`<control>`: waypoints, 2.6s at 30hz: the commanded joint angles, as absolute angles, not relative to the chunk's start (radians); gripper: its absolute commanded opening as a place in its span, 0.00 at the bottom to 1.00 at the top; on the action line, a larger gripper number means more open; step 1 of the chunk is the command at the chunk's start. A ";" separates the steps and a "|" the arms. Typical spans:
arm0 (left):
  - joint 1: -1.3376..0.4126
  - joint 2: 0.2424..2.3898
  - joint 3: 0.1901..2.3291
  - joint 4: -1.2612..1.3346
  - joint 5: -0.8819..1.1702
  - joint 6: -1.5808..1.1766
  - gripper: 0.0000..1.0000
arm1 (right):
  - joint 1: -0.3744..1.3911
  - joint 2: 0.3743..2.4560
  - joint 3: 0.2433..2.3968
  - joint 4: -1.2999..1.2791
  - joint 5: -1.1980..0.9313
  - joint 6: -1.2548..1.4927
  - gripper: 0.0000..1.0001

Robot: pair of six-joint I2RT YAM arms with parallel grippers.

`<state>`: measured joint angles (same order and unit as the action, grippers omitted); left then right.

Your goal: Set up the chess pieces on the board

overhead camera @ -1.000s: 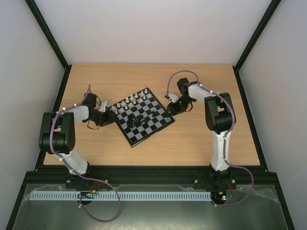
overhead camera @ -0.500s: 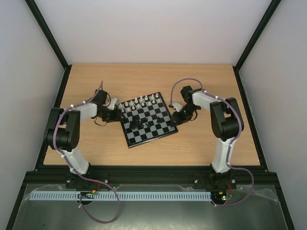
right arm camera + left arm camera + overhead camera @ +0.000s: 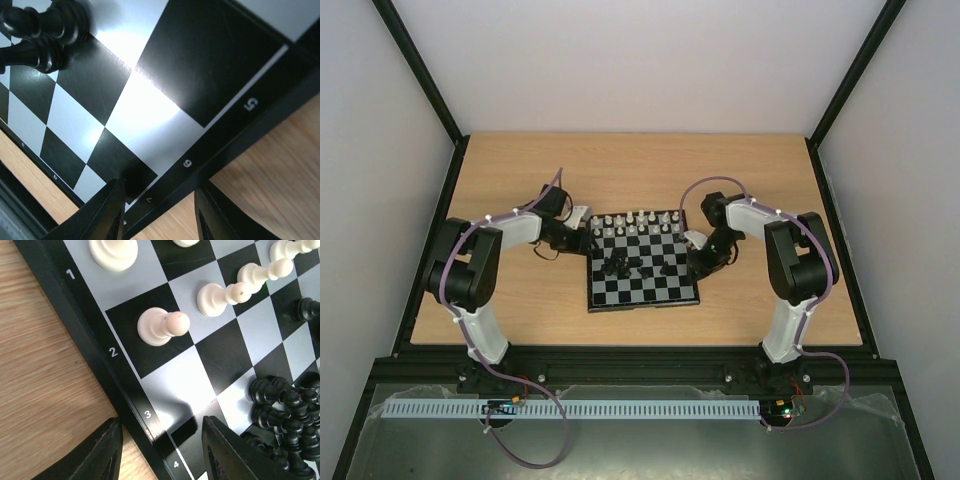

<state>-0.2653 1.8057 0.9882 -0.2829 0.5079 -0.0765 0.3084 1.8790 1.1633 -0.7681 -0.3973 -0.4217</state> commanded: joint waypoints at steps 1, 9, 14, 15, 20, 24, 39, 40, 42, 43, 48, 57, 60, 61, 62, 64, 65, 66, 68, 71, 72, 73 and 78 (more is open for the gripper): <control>-0.315 1.862 1.003 -0.342 0.545 -0.043 0.47 | 0.328 1.840 1.152 -0.856 -0.467 -0.490 0.39; -0.311 1.844 1.021 -0.361 0.511 -0.046 0.47 | 0.328 1.824 1.142 -0.874 -0.427 -0.460 0.39; -0.273 1.760 1.037 -0.446 0.460 -0.077 0.67 | 0.314 1.747 1.154 -0.899 -0.366 -0.468 0.42; -0.267 1.738 1.037 -0.472 0.463 -0.068 0.92 | 0.312 1.732 1.154 -0.906 -0.354 -0.475 0.43; -0.260 1.630 1.054 -0.621 0.414 0.008 0.99 | 0.303 1.652 1.153 -0.921 -0.312 -0.492 0.43; -0.261 1.615 1.130 -0.808 0.375 0.085 0.99 | 0.299 1.579 1.169 -0.917 -0.322 -0.489 0.46; -0.342 1.124 0.915 -0.249 -0.107 -0.088 0.99 | 0.301 1.461 1.260 -0.745 -0.415 -0.347 0.47; -0.334 1.126 0.892 -0.254 -0.079 -0.092 0.99 | 0.300 1.457 1.274 -0.754 -0.398 -0.361 0.48; -0.316 1.126 0.848 -0.249 0.076 -0.053 0.99 | 0.301 1.436 1.285 -0.748 -0.396 -0.367 0.48; -0.310 1.114 0.825 -0.237 0.122 -0.062 0.99 | 0.301 1.422 1.287 -0.743 -0.411 -0.367 0.48; -0.268 1.114 0.798 -0.386 0.387 0.176 0.85 | 0.301 1.350 1.217 -0.695 -0.517 -0.319 0.48; -0.336 1.232 0.895 -0.659 0.379 0.434 0.36 | 0.307 1.321 0.966 -0.593 -0.538 -0.374 0.45; -0.392 1.278 0.909 -0.650 0.317 0.461 0.21 | 0.307 1.328 0.959 -0.626 -0.498 -0.425 0.45; -0.407 1.294 0.916 -0.652 0.305 0.466 0.14 | 0.307 1.326 0.953 -0.626 -0.488 -0.435 0.45; -0.419 1.310 0.926 -0.655 0.294 0.468 0.12 | 0.307 1.322 0.943 -0.621 -0.480 -0.443 0.45; -0.444 1.348 0.951 -0.667 0.286 0.463 0.11 | 0.308 1.311 0.914 -0.597 -0.465 -0.443 0.45; -0.456 1.375 0.970 -0.684 0.284 0.459 0.12 | 0.307 1.305 0.901 -0.588 -0.462 -0.441 0.45; -0.466 1.417 0.994 -0.703 0.288 0.452 0.13 | 0.307 1.301 0.890 -0.584 -0.463 -0.438 0.45; -0.475 1.483 1.041 -0.734 0.303 0.424 0.17 | 0.305 1.295 0.882 -0.587 -0.463 -0.439 0.45; -0.489 1.547 1.084 -0.729 0.323 0.377 0.22 | 0.303 1.292 0.878 -0.602 -0.448 -0.447 0.46; -0.495 1.559 1.086 -0.716 0.329 0.363 0.24 | 0.302 1.291 0.877 -0.604 -0.443 -0.448 0.46; -0.501 1.569 1.089 -0.704 0.334 0.350 0.27 | 0.300 1.290 0.876 -0.605 -0.441 -0.449 0.46; -0.515 1.613 1.091 -0.679 0.320 0.301 0.35 | 0.285 1.287 0.858 -0.592 -0.444 -0.438 0.46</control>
<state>-0.5026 1.5875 1.0679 -0.6750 0.3153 0.3538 0.2993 1.3102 0.8845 -0.5781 -0.4454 -0.4301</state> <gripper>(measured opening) 0.346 0.457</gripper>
